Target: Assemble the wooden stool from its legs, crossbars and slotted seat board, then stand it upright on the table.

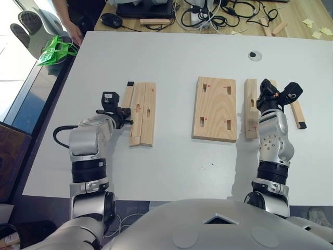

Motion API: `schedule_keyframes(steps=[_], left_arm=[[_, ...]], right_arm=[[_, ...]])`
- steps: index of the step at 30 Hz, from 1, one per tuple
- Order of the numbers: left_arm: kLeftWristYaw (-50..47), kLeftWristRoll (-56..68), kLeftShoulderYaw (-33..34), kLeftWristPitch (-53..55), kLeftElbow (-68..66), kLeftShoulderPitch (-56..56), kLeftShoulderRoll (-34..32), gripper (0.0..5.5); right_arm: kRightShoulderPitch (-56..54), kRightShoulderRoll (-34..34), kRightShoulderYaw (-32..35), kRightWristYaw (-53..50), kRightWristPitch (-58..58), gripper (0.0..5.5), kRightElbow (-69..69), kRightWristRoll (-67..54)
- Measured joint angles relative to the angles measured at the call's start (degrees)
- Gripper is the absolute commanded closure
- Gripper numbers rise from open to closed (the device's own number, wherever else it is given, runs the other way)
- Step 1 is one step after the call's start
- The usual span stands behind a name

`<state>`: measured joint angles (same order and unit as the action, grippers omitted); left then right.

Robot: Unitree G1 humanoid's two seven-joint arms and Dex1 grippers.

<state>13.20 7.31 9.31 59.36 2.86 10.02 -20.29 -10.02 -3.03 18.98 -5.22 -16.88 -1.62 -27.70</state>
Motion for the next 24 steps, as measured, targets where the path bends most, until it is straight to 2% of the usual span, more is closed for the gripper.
schedule_keyframes(steps=[4, 9, 13, 17, 24], left_arm=[[-4.3, -0.7, 0.7, -4.8, -1.5, 0.6, 3.0, 4.22], [-5.7, 0.3, 1.1, -15.5, -0.8, 1.5, 7.5, 4.22], [-0.8, 1.4, -0.2, -29.6, 0.9, 4.2, 7.4, 4.22], [4.7, 2.5, -1.7, -41.5, 0.6, 4.8, 7.4, 4.22], [11.7, -1.6, -8.9, -62.4, -1.9, 3.9, 6.6, 4.22]], right_arm=[[-3.4, 2.5, -0.2, 3.7, 0.7, 4.02, -1.2, -0.1], [-7.7, 7.5, -4.4, 12.5, -8.9, 3.28, 0.6, -4.0], [-13.1, 11.5, -4.1, 19.5, -20.0, 2.54, 6.0, -15.0], [-17.2, 12.7, -2.1, 23.1, -28.1, 1.94, 9.0, -27.6], [-21.3, 11.7, -1.5, 23.2, -34.5, 0.85, 8.4, -41.5]])
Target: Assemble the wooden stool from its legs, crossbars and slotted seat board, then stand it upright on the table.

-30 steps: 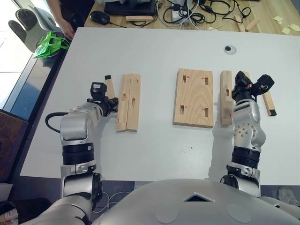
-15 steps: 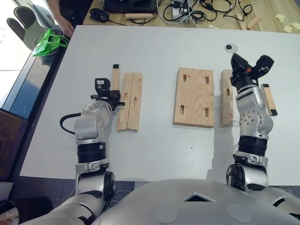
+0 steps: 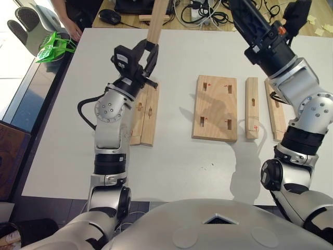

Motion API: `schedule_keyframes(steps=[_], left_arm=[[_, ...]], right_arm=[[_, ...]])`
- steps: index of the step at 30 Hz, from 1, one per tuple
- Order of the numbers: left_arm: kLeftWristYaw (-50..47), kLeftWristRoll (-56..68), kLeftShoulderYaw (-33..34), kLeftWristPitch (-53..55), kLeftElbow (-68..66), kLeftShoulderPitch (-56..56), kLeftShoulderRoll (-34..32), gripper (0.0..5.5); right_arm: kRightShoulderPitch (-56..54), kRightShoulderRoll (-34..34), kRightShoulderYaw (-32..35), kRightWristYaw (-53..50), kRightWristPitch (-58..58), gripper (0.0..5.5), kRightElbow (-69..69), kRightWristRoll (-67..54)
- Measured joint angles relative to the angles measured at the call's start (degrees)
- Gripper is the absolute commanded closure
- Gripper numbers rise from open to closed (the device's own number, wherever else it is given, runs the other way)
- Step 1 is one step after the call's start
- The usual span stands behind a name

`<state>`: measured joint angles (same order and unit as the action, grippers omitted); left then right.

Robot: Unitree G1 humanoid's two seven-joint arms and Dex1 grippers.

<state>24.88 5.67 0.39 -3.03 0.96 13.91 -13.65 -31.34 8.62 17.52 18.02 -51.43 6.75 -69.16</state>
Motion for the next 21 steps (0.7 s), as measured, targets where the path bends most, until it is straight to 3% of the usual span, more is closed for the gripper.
schedule_keyframes(steps=[5, 12, 21], left_arm=[[2.1, -2.5, -3.2, -9.5, -0.7, -0.2, -1.0, 4.22], [3.4, -2.9, -6.1, -14.1, -0.3, -1.7, -1.5, 4.22], [4.7, -2.8, -9.9, -13.8, 0.4, -2.7, -1.5, 4.22]], right_arm=[[-2.1, -1.7, -0.8, -0.7, 0.0, 0.11, -3.0, -2.0], [-3.0, -3.7, -3.5, 0.4, 1.3, 0.1, -6.6, -0.5], [-4.6, -5.3, -7.0, 2.2, 6.1, 1.61, -7.5, 7.0]])
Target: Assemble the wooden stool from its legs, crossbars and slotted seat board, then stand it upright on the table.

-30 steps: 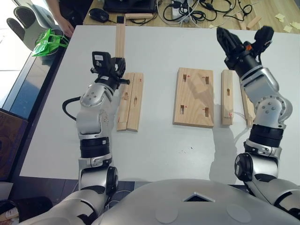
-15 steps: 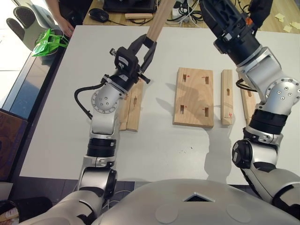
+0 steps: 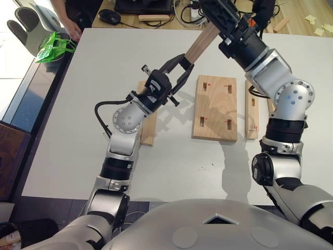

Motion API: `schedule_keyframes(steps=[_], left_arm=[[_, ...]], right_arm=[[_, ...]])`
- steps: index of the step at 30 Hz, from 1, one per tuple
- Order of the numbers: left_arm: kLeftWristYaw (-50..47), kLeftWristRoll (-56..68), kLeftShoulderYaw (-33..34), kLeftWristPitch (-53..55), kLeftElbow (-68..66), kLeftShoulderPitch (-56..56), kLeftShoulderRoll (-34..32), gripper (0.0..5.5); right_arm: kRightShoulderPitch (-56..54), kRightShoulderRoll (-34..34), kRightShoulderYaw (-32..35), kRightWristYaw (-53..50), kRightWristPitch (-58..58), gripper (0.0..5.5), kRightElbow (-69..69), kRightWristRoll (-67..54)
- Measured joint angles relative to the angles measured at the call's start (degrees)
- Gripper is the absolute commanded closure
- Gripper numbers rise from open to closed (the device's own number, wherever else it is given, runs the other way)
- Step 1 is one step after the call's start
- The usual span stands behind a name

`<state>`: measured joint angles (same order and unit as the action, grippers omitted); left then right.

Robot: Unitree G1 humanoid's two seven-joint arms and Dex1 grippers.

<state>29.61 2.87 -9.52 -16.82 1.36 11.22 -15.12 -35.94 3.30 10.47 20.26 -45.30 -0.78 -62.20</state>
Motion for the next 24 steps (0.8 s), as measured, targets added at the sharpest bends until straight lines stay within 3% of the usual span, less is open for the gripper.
schedule_keyframes(steps=[17, 24], left_arm=[[-0.7, 0.0, 0.4, 1.1, 0.2, 0.1, -0.3, 4.22], [-0.7, 0.0, 0.0, 0.9, 1.1, 0.1, 0.1, 4.22]], right_arm=[[2.6, 2.1, 0.8, 1.5, -3.4, 4.58, 2.4, 0.2], [2.6, 2.0, 1.9, 1.1, -3.0, 5.0, 2.2, 0.8]])
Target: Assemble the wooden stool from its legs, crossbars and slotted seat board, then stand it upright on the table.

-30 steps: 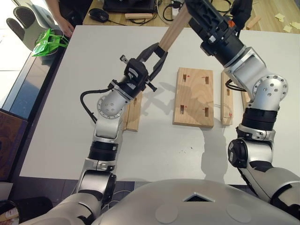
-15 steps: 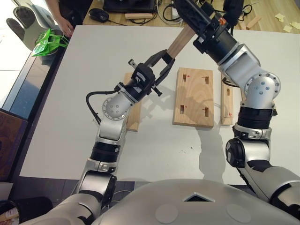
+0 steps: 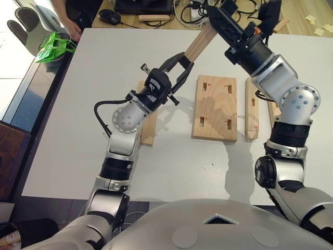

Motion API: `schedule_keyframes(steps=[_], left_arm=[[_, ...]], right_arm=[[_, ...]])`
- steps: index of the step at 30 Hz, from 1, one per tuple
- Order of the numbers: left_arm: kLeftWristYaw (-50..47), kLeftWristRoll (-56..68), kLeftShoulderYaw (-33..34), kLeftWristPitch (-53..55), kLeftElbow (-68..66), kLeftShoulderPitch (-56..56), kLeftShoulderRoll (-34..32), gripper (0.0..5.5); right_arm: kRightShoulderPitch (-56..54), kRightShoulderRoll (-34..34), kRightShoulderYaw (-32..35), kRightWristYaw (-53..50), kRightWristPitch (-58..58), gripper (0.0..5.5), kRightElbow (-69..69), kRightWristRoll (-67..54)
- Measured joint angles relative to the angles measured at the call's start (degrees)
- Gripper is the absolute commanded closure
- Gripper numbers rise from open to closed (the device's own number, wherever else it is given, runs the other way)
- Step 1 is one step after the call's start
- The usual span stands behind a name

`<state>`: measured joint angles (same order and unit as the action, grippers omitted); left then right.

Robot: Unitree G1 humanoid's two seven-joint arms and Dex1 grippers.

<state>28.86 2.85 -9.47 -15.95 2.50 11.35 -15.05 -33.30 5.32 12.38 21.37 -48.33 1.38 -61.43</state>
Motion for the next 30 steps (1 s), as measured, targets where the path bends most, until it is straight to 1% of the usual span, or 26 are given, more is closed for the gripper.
schedule_keyframes(steps=[2, 3, 4, 8, 9, 11, 14, 16, 17, 18, 21, 22, 24, 27, 28, 30], left_arm=[[-0.3, 0.0, -0.2, 0.1, 0.1, 0.0, 0.4, 4.22], [-0.3, 0.0, -0.2, 0.2, 0.2, 0.1, 0.4, 3.84], [-0.6, 0.0, -0.3, 0.4, 0.3, 0.1, 0.5, 3.78], [-2.7, -2.0, -0.3, 1.8, -0.6, 1.0, 1.0, 3.14], [-3.5, -2.9, -0.3, 1.8, -1.5, 1.3, 1.0, 3.0], [-6.2, -5.2, 0.9, 2.1, -4.2, 1.4, 0.4, 2.64], [-10.4, -6.8, 4.2, 3.8, -5.9, 1.5, -0.1, 2.22], [-13.9, -5.6, 8.7, 6.8, -6.9, 1.6, -0.3, 1.93], [-15.9, -3.2, 12.4, 9.4, -7.6, 1.6, -0.4, 1.85], [-16.4, -1.7, 14.1, 10.9, -7.8, 1.6, -0.2, 1.65], [-17.1, 2.5, 15.7, 14.1, -7.1, 1.6, 1.8, 1.26], [-17.3, 3.0, 15.8, 14.7, -6.5, 1.6, 2.3, 1.19], [-18.9, 4.1, 16.5, 16.2, -4.8, 1.5, 3.7, 0.84], [-22.1, 6.2, 18.6, 19.3, -2.8, 0.4, 5.7, 0.33], [-23.8, 7.7, 20.4, 20.9, -2.5, -0.1, 6.5, 0.2], [-24.6, 8.5, 21.8, 22.2, -2.3, -0.2, 6.6, 0.1]], right_arm=[[0.0, -0.3, 0.0, -0.5, 0.4, 5.04, 0.0, 0.2], [0.0, -0.5, 0.0, -0.8, 0.6, 5.06, 0.0, 0.4], [0.0, -0.8, 0.1, -1.1, 0.9, 5.08, 0.0, 0.5], [0.0, -3.2, 0.2, -2.9, 3.1, 5.13, 0.2, 1.3], [0.0, -3.4, 0.7, -3.8, 4.4, 5.13, 0.2, 1.7], [0.0, -3.0, 4.1, -6.8, 7.9, 5.13, 0.5, 2.2], [0.3, 0.0, 5.8, -9.4, 11.1, 5.13, 3.5, 6.6], [2.9, 4.4, 5.8, -9.6, 13.0, 5.13, 6.9, 11.3], [6.7, 7.2, 5.9, -9.8, 13.4, 5.13, 9.2, 14.2], [9.2, 8.1, 6.0, -10.3, 13.4, 5.13, 10.3, 15.8], [17.8, 9.4, 3.3, -11.9, 14.6, 5.13, 13.4, 23.3], [19.4, 9.7, 2.4, -12.0, 15.2, 5.13, 13.7, 25.2], [22.5, 10.0, 1.6, -12.8, 15.8, 5.13, 14.7, 28.4], [24.3, 8.8, 0.6, -16.3, 16.9, 5.13, 16.4, 32.4], [24.9, 8.3, -1.0, -18.2, 18.0, 5.13, 16.6, 35.7], [26.0, 7.9, -2.4, -19.7, 18.8, 5.13, 16.6, 38.9]])
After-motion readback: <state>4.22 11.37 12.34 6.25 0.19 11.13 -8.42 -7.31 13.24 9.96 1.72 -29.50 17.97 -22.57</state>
